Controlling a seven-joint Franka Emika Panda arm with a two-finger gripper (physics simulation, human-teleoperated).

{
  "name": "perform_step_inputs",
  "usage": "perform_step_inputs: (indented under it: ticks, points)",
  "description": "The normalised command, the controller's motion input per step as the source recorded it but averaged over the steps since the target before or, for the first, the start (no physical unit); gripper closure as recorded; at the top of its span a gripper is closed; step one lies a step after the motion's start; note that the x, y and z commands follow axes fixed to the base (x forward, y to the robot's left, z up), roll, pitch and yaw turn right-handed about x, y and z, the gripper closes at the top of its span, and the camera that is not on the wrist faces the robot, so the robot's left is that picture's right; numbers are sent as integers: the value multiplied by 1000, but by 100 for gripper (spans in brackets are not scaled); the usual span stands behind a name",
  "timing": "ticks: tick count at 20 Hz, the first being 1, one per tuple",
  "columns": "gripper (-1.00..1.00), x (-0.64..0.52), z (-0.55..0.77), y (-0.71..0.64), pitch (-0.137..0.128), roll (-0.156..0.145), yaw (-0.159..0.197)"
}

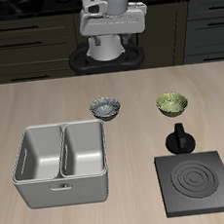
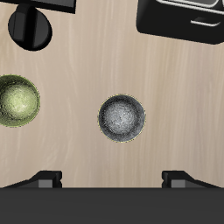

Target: Place the green bowl on the flat stove and turn on the flat stove

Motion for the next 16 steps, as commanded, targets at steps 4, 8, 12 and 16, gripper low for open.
perform_step_inputs:
  ticks: [4, 8, 12, 16]
  points:
    - [-100, 54, -12, 83, 4, -4, -4]
    - [-100, 117, 5, 337, -14, 15, 32]
    - [-100, 161, -1, 442, 2, 59, 15]
    - [-100, 237, 70, 340, 0, 41, -20]
